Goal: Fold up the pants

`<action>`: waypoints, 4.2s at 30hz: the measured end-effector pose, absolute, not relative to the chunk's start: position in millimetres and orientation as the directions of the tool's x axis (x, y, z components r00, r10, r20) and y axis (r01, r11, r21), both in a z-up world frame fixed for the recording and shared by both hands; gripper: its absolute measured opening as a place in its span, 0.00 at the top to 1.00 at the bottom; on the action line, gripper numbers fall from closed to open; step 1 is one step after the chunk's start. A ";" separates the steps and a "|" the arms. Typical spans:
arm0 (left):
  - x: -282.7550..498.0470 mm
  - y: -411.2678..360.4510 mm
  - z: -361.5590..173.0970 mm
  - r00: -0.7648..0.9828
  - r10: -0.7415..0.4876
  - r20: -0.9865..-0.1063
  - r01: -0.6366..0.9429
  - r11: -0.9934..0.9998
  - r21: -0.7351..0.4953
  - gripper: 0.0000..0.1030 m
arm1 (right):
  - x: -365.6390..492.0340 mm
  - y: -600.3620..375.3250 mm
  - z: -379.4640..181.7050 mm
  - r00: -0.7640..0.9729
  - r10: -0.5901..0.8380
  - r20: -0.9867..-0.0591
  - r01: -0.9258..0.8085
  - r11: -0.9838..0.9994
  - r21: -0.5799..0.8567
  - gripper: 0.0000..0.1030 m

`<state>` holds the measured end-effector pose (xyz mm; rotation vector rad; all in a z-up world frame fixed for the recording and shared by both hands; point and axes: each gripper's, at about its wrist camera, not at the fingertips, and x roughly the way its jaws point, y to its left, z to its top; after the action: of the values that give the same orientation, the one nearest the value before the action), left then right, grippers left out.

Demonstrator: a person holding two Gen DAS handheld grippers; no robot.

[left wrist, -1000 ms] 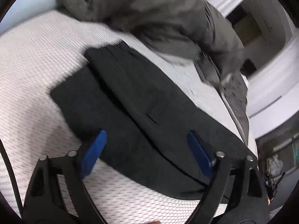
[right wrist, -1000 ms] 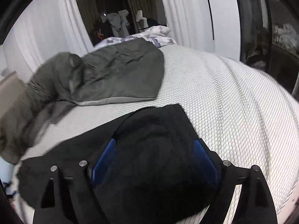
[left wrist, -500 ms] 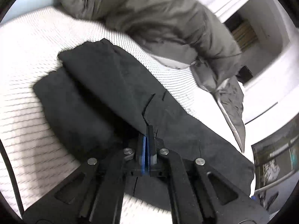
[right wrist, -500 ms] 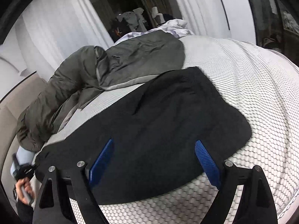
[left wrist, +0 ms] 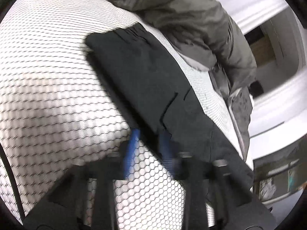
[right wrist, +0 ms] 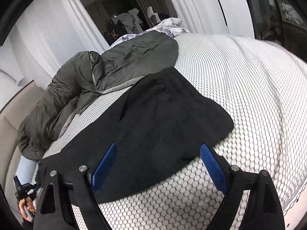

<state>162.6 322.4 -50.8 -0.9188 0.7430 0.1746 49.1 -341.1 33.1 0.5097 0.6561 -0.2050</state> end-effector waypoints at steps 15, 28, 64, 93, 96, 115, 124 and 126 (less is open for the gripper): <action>197.2 330.9 -59.9 0.785 -0.063 -0.616 -0.456 0.615 -0.644 0.98 | 52.9 -380.4 -10.1 0.728 0.142 -0.670 0.385 0.724 0.572 0.13; 160.4 339.5 -52.2 0.808 -0.070 -0.585 -0.437 0.594 -0.675 0.99 | 37.3 -402.7 -33.9 0.825 0.236 -0.513 0.309 0.572 0.760 0.97; 113.6 106.1 18.3 0.783 -0.244 -0.572 -0.067 0.882 -0.467 0.25 | -51.4 -408.8 -27.3 0.824 0.075 -0.561 0.410 0.604 0.683 0.84; 174.6 8.4 -46.6 0.593 -0.334 -0.733 0.095 0.933 -0.348 0.01 | 140.6 -401.1 32.1 0.716 0.034 -0.698 0.192 0.951 0.244 0.94; 176.8 11.2 -46.7 0.592 -0.341 -0.730 0.098 0.930 -0.355 0.01 | 167.4 -404.8 -0.4 0.606 -0.025 -0.795 0.264 0.949 0.171 0.80; 146.8 -94.0 -20.6 0.582 -0.400 -0.708 0.386 0.902 -0.192 0.01 | 51.4 -210.3 -8.4 0.693 0.157 -0.703 -0.090 0.987 0.133 0.09; 163.4 -63.4 -42.0 0.555 -0.330 -0.764 0.256 0.941 -0.222 0.01 | 23.4 -285.9 -35.4 0.673 -0.170 -0.720 0.148 0.985 -0.093 0.47; 164.4 -62.0 -43.7 0.552 -0.329 -0.766 0.248 0.942 -0.226 0.01 | 23.6 -301.0 -38.0 0.670 -0.144 -0.728 0.165 0.985 -0.043 0.52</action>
<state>164.4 -62.0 -43.7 -0.0949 0.9249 -0.3417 23.6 -301.0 -38.0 0.0278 0.8180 -0.1744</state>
